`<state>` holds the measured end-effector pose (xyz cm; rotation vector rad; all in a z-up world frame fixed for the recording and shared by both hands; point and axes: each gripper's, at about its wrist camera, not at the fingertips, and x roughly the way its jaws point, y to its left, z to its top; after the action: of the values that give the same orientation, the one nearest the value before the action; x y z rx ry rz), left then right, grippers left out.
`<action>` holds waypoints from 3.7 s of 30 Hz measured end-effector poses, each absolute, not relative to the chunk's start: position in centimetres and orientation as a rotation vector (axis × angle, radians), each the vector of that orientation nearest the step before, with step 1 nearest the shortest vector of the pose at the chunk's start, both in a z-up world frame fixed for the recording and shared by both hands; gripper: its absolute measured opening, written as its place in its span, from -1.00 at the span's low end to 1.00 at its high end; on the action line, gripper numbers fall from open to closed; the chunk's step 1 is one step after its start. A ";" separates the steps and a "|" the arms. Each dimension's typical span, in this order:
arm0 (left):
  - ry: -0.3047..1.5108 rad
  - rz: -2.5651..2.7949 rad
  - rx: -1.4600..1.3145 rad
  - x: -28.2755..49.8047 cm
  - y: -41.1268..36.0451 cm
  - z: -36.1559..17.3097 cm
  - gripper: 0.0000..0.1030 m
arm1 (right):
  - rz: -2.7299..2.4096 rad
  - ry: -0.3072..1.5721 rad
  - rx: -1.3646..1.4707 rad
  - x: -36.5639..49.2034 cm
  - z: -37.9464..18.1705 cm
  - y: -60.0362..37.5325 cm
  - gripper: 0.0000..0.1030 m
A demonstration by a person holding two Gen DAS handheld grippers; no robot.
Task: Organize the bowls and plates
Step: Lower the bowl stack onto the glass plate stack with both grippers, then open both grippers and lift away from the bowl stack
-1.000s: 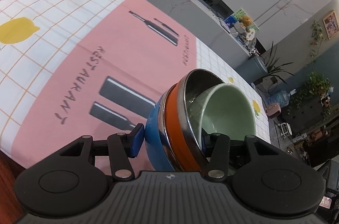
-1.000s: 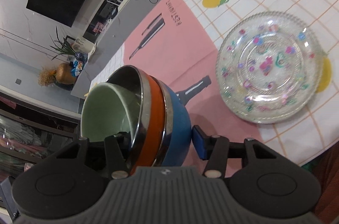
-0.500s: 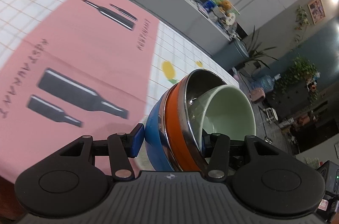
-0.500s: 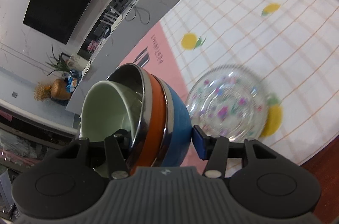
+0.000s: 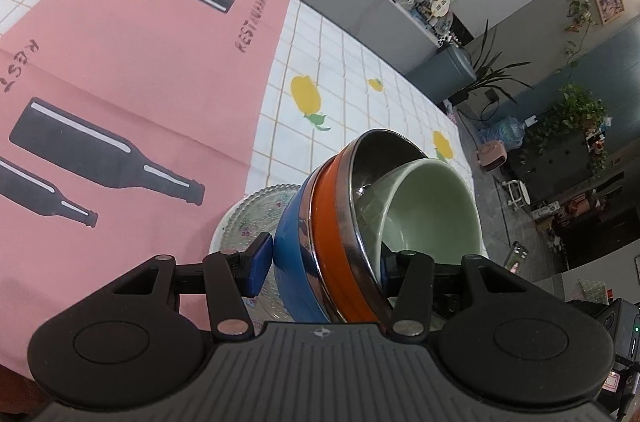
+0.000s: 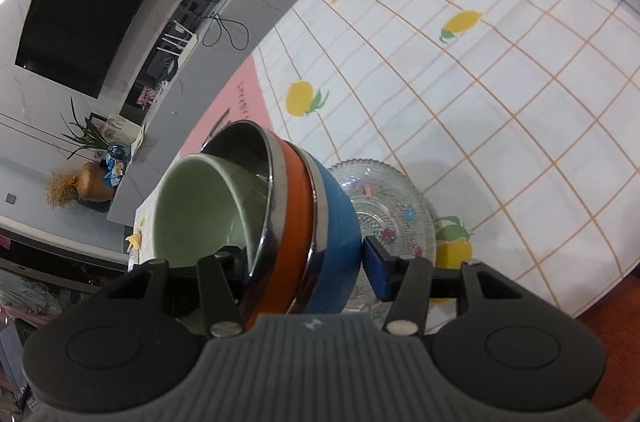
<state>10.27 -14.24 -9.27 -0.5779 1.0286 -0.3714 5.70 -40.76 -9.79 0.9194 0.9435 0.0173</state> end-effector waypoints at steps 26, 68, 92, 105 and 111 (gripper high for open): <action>1.092 -0.399 -0.603 11.5 -13.8 -11.5 0.09 | -0.007 0.991 0.918 7.0 -12.2 -40.9 0.14; 1.084 -0.216 -0.716 11.2 -9.0 -15.8 -0.95 | -0.222 0.856 0.905 4.4 -14.0 -43.5 -1.00; 1.018 -0.214 -0.723 10.4 -8.4 -14.0 -1.00 | -0.202 0.886 0.915 4.5 -14.0 -42.6 -0.80; 1.054 -0.217 -0.631 10.5 -10.2 -14.0 -1.00 | -0.196 0.898 0.892 4.6 -14.1 -42.1 -0.80; 1.006 -0.183 -0.421 9.4 -10.9 -11.5 -0.95 | -0.200 0.869 0.755 3.6 -11.6 -41.0 -0.69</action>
<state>9.42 -10.90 -11.52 -0.4209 1.0055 -0.1832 3.62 -41.02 -11.59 0.7546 0.8686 -0.1999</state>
